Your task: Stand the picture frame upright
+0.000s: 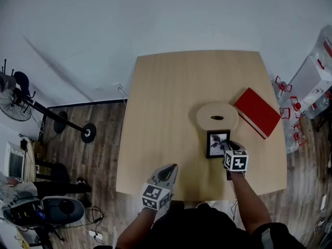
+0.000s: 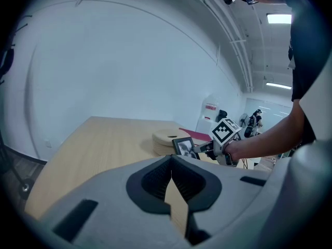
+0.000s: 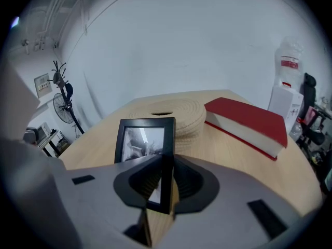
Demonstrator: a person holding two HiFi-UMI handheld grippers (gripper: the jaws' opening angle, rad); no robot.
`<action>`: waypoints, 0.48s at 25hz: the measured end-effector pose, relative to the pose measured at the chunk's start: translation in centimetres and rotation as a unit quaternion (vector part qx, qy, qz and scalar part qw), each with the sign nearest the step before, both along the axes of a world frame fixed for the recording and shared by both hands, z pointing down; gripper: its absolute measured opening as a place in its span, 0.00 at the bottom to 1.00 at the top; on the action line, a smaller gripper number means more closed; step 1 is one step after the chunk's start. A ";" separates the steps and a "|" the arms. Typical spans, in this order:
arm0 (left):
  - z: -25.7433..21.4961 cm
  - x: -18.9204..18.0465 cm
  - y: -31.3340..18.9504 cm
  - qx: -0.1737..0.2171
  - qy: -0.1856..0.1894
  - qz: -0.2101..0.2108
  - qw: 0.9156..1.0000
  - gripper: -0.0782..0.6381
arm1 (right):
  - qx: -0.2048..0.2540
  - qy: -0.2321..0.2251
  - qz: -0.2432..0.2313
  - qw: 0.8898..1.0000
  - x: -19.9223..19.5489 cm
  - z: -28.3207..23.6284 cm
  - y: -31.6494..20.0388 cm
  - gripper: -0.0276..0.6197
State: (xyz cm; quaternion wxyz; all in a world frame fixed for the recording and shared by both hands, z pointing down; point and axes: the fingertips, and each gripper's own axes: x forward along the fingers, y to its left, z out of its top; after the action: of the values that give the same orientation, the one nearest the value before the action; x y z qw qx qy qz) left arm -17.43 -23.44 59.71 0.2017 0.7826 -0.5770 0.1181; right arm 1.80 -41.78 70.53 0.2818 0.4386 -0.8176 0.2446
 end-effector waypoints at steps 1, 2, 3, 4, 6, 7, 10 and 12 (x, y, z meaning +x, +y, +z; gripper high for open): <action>0.0 -0.1 0.0 -0.002 0.001 0.000 1.000 0.10 | 0.002 0.000 0.001 1.000 0.0 0.0 0.0 0.15; 0.0 -0.1 0.1 -0.003 0.001 0.000 1.000 0.10 | 0.003 0.000 0.002 1.000 0.0 -0.1 0.0 0.15; -0.1 -0.1 0.1 -0.001 0.002 0.000 1.000 0.10 | 0.007 -0.002 0.004 1.000 0.1 -0.3 0.1 0.19; -0.1 -0.2 0.1 0.002 0.002 0.001 1.000 0.10 | 0.012 -0.006 0.007 1.000 0.2 -0.6 0.1 0.20; -0.3 -0.2 0.1 0.004 0.002 0.004 1.000 0.10 | 0.025 -0.015 0.009 1.000 0.4 -1.7 0.2 0.20; -0.3 -0.2 0.1 0.003 0.002 0.006 1.000 0.10 | 0.032 -0.018 0.008 0.999 0.4 -2.3 0.4 0.20; -0.4 0.0 0.2 -0.005 0.003 0.014 1.000 0.10 | 0.056 -0.021 -0.002 0.998 0.7 -4.4 0.8 0.20; -0.7 0.3 -0.2 -0.002 0.003 0.020 1.000 0.10 | 0.075 -0.026 -0.004 0.997 0.9 -6.1 1.1 0.20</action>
State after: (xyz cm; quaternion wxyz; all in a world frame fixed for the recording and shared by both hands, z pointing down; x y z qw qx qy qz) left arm -17.17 -23.59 59.04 0.2025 0.7941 -0.5603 0.1207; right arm 2.70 -40.73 64.38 0.2276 0.4482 -0.8427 0.1929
